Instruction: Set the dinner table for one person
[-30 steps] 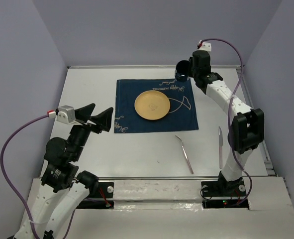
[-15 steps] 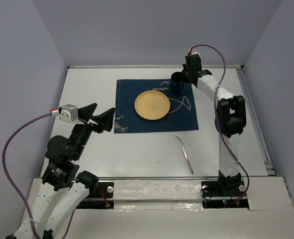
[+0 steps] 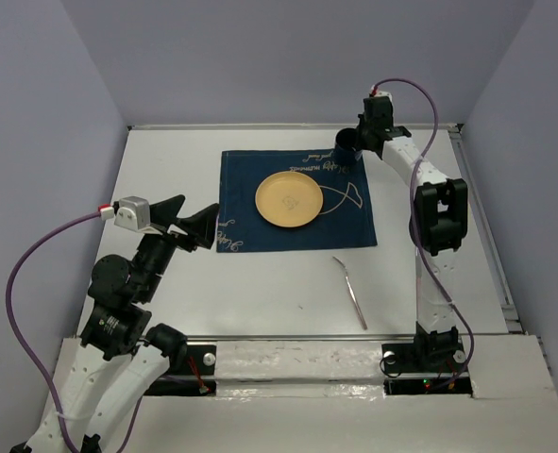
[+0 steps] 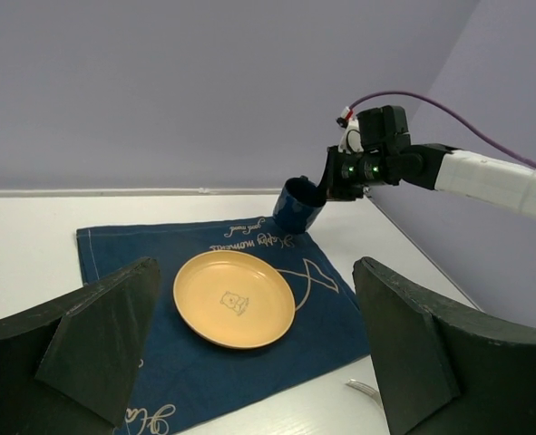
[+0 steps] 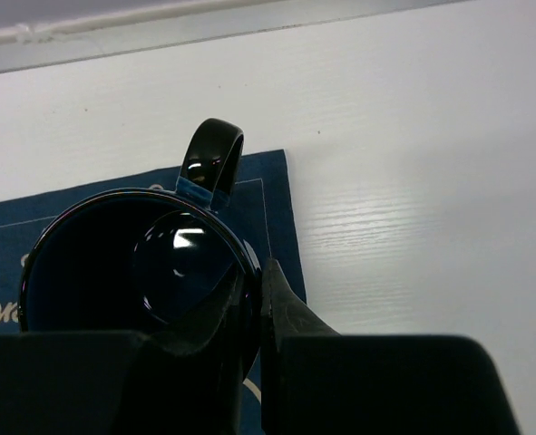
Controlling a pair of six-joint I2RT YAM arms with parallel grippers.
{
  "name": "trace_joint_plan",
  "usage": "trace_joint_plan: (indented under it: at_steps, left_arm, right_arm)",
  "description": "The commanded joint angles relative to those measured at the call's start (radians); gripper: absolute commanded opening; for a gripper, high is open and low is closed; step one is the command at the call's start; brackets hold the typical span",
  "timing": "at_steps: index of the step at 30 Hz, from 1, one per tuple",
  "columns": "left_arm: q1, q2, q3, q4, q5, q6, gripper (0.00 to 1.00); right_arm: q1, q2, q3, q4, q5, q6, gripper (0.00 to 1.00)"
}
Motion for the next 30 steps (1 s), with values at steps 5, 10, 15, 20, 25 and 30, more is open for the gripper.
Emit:
trace_joint_plan:
  at_steps: [5,10,15,20,25,30]
  left_arm:
    - [0.008,0.015,0.006,0.033,0.018,0.02,0.99]
    - [0.015,0.018,0.006,0.031,0.013,0.023,0.99]
    - [0.023,0.02,0.007,0.031,0.018,0.02,0.99]
    - [0.028,-0.011,0.012,0.028,0.009,0.026,0.99]
    - [0.025,-0.04,0.01,0.028,0.013,0.022,0.99]
    - [-0.012,-0.054,0.015,0.027,0.01,0.017,0.99]
  right_arm:
    - [-0.007,0.052,0.073,0.058,0.025,-0.01,0.0]
    - [-0.007,0.057,0.101,0.032,0.044,0.001,0.51]
    - [-0.007,-0.038,0.072,0.003,-0.004,0.017,0.73]
    - [0.002,-0.387,-0.265,0.03,-0.134,0.146,0.74]
    - [0.199,-0.753,-0.839,0.184,-0.162,0.24,0.56]
    - [0.416,-0.972,-1.19,0.008,-0.079,0.399,0.49]
